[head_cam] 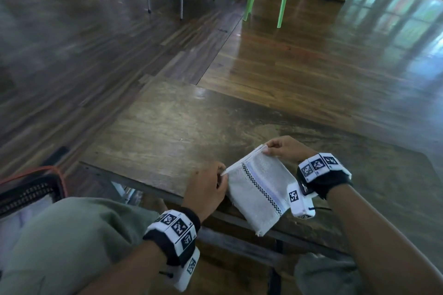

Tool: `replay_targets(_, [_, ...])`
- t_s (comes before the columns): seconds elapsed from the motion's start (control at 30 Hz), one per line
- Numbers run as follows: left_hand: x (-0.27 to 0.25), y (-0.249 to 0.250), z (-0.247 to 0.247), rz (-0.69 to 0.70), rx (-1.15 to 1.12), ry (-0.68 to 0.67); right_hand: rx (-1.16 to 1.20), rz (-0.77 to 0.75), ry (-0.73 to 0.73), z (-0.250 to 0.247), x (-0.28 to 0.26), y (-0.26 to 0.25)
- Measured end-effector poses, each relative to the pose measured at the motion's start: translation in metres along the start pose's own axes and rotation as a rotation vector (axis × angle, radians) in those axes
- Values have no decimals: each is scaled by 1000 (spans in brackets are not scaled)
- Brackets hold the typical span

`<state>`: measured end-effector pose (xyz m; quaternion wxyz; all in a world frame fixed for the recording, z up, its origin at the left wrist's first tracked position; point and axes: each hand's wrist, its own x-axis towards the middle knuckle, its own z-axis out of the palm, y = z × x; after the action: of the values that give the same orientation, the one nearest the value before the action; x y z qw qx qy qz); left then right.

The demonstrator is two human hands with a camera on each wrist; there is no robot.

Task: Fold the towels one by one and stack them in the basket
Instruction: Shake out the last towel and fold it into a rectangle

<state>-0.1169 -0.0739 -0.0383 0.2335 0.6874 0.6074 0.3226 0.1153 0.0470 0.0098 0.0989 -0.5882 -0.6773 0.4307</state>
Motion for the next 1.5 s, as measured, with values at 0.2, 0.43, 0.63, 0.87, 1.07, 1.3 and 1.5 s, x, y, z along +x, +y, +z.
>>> replay_targets(0.2, [5, -6, 5, -66, -31, -41, -92, -23, 41, 9, 2, -3])
replay_targets(0.43, [6, -5, 3, -104, 51, -38, -304, -27, -4, 11, 10, -12])
replay_targets(0.63, [12, -2, -8, -86, 182, -85, -447, -53, -26, 13, 4, -22])
replay_targets(0.87, [49, 18, -18, 84, 549, -311, -574, 36, -2, 16, -29, -2])
replay_targets(1.07, [77, 29, -16, 362, 696, -414, -557, -10, 81, 19, -56, 18])
replay_targets(1.3, [84, 15, -19, 387, 575, -477, -478, 1, 60, 19, -59, 28])
replay_targets(1.5, [83, 10, -14, 336, 486, -486, -460, -26, 48, 21, -59, 25])
